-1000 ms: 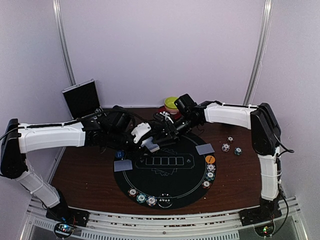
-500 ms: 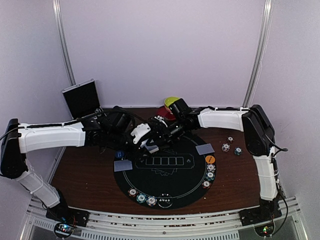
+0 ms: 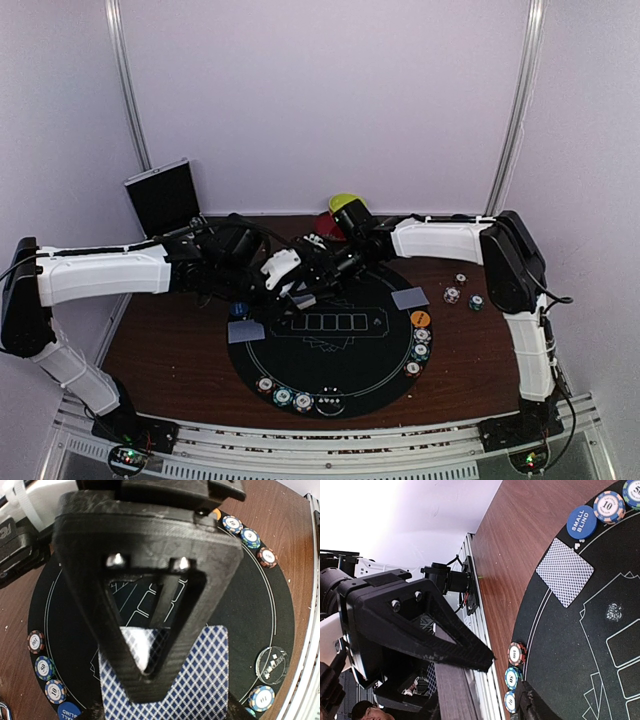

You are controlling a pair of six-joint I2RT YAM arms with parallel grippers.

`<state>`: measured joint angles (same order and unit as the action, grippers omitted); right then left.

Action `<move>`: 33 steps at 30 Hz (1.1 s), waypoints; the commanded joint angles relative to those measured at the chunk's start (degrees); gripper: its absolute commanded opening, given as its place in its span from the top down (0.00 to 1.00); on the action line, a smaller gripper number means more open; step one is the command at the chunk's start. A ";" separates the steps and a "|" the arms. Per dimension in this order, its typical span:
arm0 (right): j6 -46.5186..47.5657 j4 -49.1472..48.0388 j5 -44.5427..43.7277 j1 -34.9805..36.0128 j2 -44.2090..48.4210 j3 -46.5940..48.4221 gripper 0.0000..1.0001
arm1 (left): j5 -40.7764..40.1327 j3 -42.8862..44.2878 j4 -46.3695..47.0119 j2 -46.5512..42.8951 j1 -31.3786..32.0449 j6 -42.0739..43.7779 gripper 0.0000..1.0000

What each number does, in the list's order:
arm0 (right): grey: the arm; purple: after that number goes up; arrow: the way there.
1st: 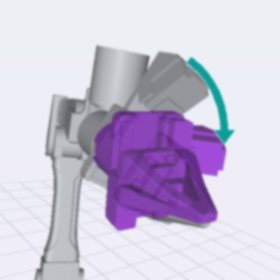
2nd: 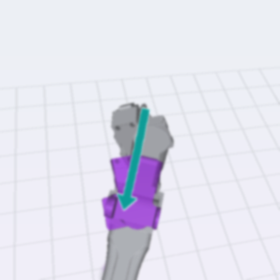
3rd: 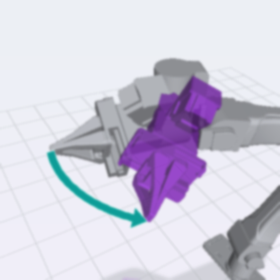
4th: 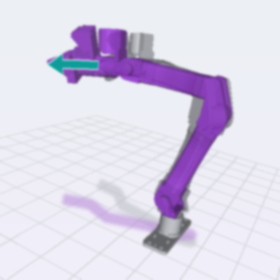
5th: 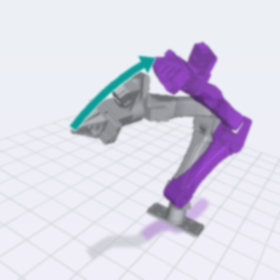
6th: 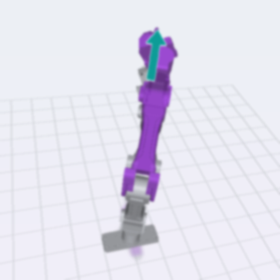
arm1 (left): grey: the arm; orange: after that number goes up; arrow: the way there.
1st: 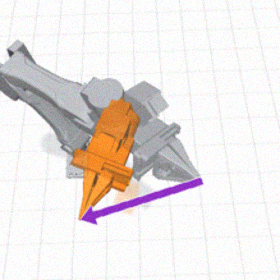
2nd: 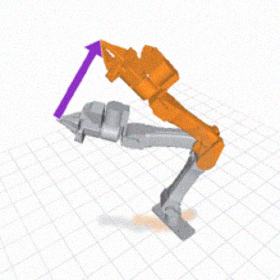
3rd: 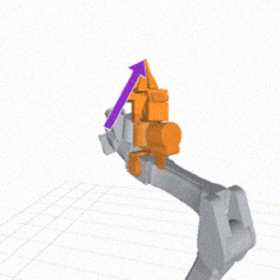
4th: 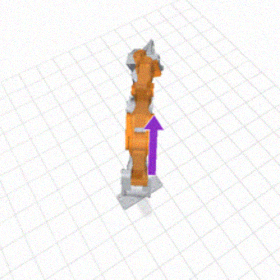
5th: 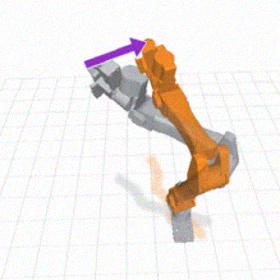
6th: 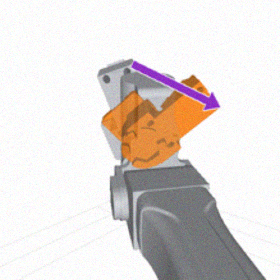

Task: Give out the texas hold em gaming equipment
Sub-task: Pick up the poker card from the face-down deck piles.

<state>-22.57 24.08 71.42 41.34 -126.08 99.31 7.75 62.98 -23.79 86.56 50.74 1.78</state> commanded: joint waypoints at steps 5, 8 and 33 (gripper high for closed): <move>6.35 7.10 -5.94 -3.11 0.13 0.35 0.60 | 1.30 0.47 4.04 -1.49 0.35 -0.09 0.42; 6.95 7.57 -6.11 -3.37 0.88 -0.03 0.62 | 1.39 0.48 4.05 -1.40 0.35 -0.11 0.42; 6.84 10.40 2.26 -6.05 6.88 -2.27 1.00 | 0.91 0.39 4.10 -1.19 0.36 0.00 0.42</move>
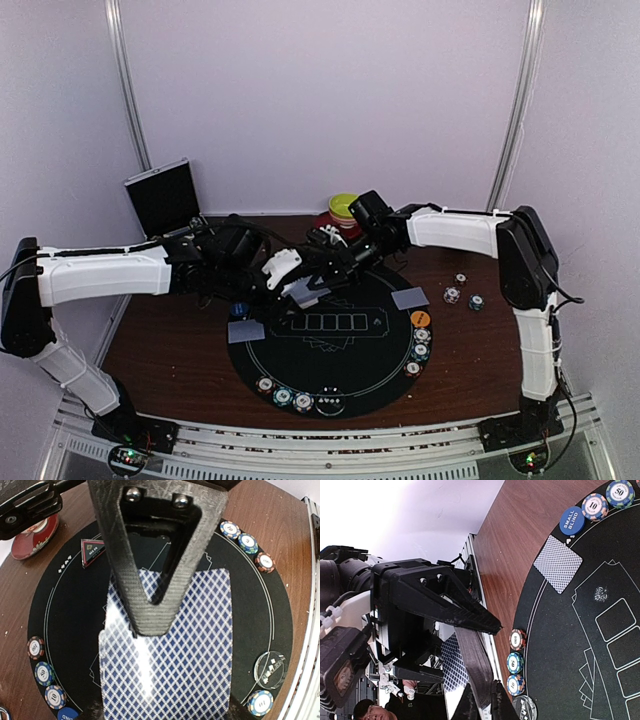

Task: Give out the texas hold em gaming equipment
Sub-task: Pick up the poker card from the face-down deck piles, then distribute the poker card in the dealer area.

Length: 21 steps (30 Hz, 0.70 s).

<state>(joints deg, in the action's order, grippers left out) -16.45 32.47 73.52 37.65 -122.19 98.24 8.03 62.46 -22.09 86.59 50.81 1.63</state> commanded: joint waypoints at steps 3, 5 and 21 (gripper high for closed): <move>2.26 3.77 0.62 -3.29 3.43 -1.27 1.00 | 0.58 0.91 2.40 -1.16 0.26 0.13 0.42; 2.54 4.00 0.79 -3.76 3.80 -1.65 1.00 | 0.56 0.91 2.35 -1.16 0.26 0.13 0.42; 7.04 7.90 2.57 -3.45 3.70 -1.09 1.00 | 0.26 0.93 2.39 -0.85 0.31 0.20 0.42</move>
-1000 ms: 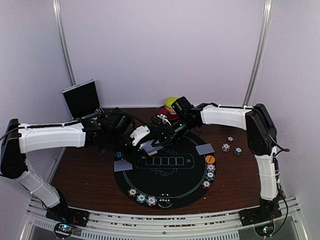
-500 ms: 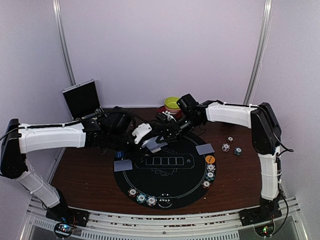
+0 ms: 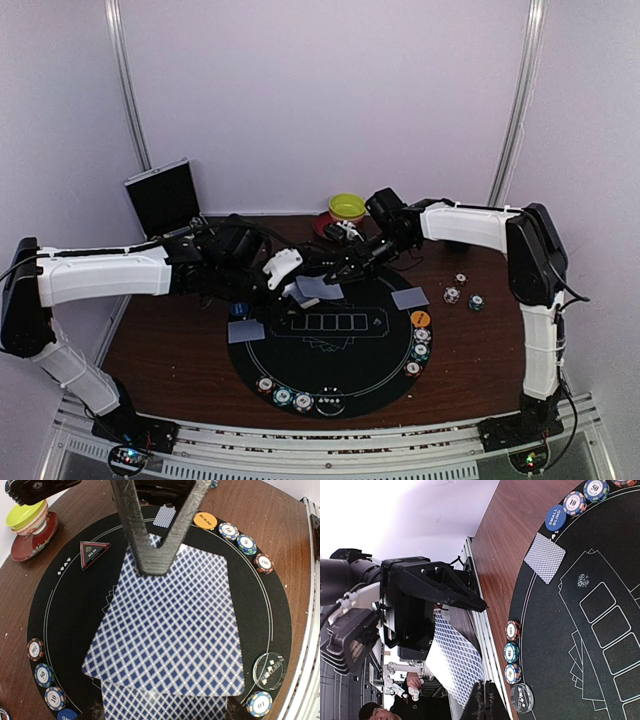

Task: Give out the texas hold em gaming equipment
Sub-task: Distribute the poker card in the dealer area.

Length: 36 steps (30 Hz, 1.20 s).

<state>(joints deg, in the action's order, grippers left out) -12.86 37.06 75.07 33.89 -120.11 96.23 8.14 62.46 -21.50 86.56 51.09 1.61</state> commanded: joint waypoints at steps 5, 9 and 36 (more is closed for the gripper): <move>4.80 5.01 0.60 -0.89 3.09 1.29 1.00 | 0.09 0.91 1.79 -0.79 -0.02 0.24 0.42; 12.24 13.60 -1.94 -4.16 4.76 3.57 1.00 | 0.04 0.76 1.80 -1.21 -0.02 0.23 0.42; 55.65 40.81 -34.96 8.06 5.36 -2.85 1.00 | 0.13 0.74 1.78 -1.40 -0.01 0.15 0.42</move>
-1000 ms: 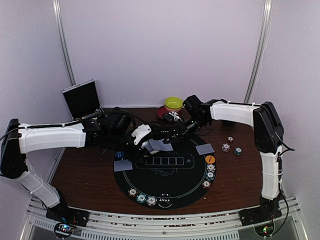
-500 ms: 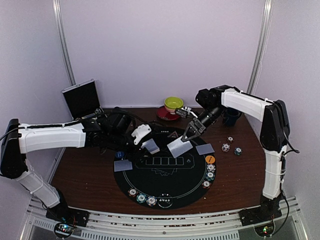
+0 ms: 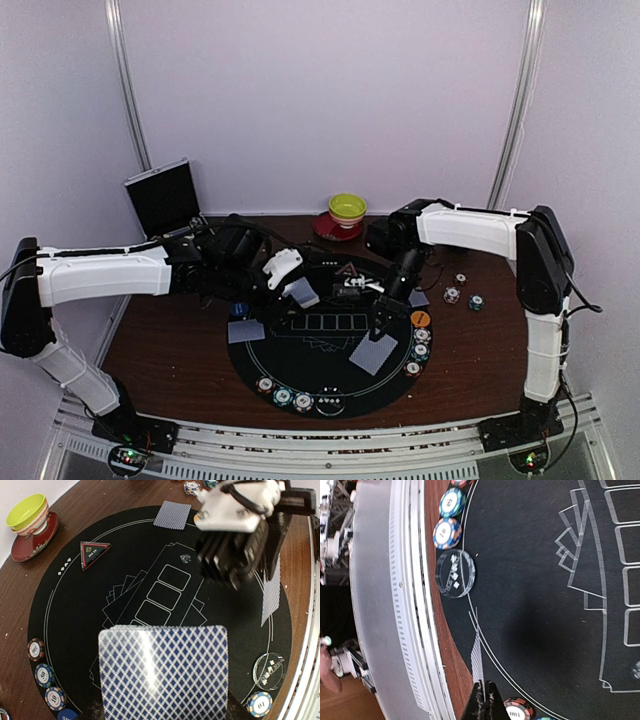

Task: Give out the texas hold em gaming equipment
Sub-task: Distribute the poker card in the dealer area.

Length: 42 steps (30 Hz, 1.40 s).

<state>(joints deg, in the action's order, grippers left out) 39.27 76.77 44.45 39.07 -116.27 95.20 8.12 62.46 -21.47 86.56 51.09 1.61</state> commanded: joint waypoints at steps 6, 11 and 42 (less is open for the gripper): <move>6.15 1.17 -6.71 7.22 2.03 -3.39 1.00 | 0.26 0.65 1.78 -1.58 0.03 0.15 0.42; 7.90 1.19 -7.44 10.62 1.72 -5.71 1.00 | 0.42 0.65 1.73 -1.57 0.02 0.15 0.42; 7.81 1.10 -15.82 16.10 -11.73 5.31 0.85 | 0.54 0.56 1.75 -1.40 -0.02 0.24 0.42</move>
<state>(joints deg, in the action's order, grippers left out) 46.59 77.58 30.68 54.24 -126.78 98.94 8.14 62.46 -21.47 86.56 51.09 1.63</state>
